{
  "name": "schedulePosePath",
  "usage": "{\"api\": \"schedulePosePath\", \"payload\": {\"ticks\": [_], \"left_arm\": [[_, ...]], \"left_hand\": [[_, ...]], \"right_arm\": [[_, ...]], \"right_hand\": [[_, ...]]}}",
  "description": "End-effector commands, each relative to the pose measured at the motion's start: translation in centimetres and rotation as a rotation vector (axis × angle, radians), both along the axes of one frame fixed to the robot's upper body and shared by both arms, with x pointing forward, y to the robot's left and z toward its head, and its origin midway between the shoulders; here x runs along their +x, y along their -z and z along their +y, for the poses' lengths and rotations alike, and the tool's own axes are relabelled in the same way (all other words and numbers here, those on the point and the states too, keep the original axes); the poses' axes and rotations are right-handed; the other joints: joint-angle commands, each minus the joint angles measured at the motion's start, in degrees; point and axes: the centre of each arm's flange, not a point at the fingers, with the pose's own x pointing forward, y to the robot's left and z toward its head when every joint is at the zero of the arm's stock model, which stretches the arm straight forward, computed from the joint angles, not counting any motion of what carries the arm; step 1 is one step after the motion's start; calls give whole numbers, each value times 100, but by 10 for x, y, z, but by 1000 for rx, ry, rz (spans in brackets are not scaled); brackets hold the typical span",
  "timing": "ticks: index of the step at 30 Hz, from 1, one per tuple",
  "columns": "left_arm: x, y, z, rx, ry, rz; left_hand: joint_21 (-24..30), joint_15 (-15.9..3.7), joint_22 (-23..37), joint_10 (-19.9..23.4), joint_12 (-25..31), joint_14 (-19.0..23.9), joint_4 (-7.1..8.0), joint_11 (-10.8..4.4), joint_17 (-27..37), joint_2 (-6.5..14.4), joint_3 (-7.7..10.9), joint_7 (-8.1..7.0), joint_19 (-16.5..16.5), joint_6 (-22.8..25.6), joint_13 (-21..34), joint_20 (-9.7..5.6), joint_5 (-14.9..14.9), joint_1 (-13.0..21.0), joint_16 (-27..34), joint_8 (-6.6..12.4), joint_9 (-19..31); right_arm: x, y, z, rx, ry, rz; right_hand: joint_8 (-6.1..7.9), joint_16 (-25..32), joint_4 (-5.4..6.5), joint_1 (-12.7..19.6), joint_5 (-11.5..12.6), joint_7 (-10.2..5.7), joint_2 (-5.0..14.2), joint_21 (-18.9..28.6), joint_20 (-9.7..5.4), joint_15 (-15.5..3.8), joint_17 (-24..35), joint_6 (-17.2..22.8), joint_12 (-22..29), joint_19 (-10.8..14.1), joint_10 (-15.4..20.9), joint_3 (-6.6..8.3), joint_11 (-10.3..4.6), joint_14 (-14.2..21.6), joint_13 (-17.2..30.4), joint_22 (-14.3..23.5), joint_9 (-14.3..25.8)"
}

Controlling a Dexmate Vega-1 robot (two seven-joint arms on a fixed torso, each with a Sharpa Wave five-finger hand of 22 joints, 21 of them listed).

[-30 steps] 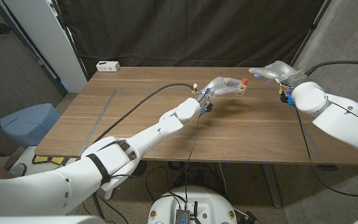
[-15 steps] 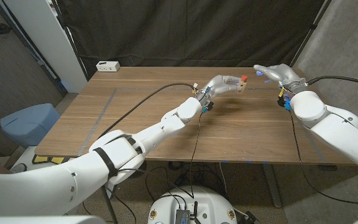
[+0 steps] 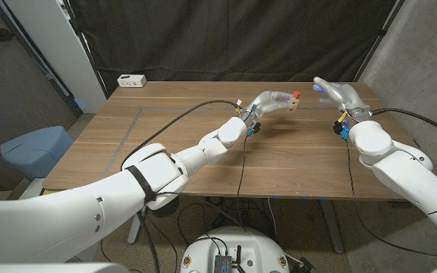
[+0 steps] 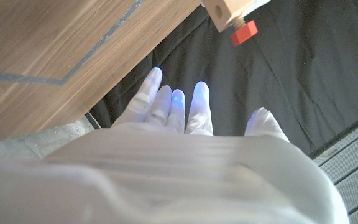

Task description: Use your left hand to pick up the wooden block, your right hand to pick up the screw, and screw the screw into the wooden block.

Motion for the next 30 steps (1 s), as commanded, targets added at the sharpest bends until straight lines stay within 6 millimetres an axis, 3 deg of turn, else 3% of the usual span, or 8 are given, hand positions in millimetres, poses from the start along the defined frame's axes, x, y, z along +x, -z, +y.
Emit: {"api": "schedulePosePath", "payload": {"ticks": [1, 5, 8, 10, 18, 30], "left_arm": [[6, -5, -7, 23, -21, 42], [6, -5, -10, 30, -21, 53], [6, -5, -11, 32, -20, 57], [6, -5, -12, 33, -19, 58], [3, -3, -12, 28, -1, 48], [-4, 6, -9, 3, 33, 16]], "left_hand": [[23, -310, 13, 68, 46, 35, 128, -10, 16, 118, 130, 120, 17, 567, 507, -8, 19, -71, 17, 52, 8], [22, -320, 14, 71, 47, 31, 134, -10, 19, 122, 126, 126, 18, 572, 508, -5, 15, -78, 17, 54, 8], [22, -320, 14, 70, 47, 30, 135, -10, 20, 121, 124, 127, 18, 574, 508, -6, 13, -81, 17, 55, 8], [22, -323, 14, 68, 46, 29, 139, -10, 21, 124, 122, 125, 19, 572, 509, -2, 11, -87, 17, 54, 8], [29, -329, 14, 72, 47, 41, 138, -9, 20, 120, 119, 110, 42, 563, 508, -11, 6, -89, 19, 51, 8], [30, -337, 15, 72, 46, 47, 138, -10, 21, 126, 118, 131, 52, 567, 508, -12, 0, -90, 21, 53, 8]], "right_arm": [[10, 18, 4, 148, -120, -40], [13, 22, 7, 170, -136, -43], [14, 25, 7, 190, -150, -49], [14, 27, 8, 195, -154, -50], [17, 33, 10, 224, -178, -61], [19, 41, 13, 260, -205, -83]], "right_hand": [[-18, -62, -47, -95, -41, -24, 14, -2, 136, 219, -15, -187, -39, -340, -276, -14, 4, -318, 12, 2, 9], [2, -83, -70, -125, -42, -7, 20, 11, 181, 329, -28, -253, -46, -516, -476, -20, 39, -567, 4, -2, 3], [-26, -80, -81, -167, -42, 130, 33, 7, 146, 383, -35, -423, -66, -702, -712, -28, 88, -770, -7, -4, -7], [-18, -83, -92, -180, -43, 172, 32, 22, 139, 466, -40, -448, -67, -740, -809, -33, 103, -864, -12, -4, -12], [-66, -75, -111, -232, -45, 321, 29, 42, 111, 477, -43, -708, -53, -847, -1004, -49, 137, -1087, -27, -5, -43], [-117, -76, -109, -355, -44, 320, 80, 39, 16, 507, -23, -1251, -85, -1100, -1504, -72, 152, -1542, -50, -6, -125]]}}
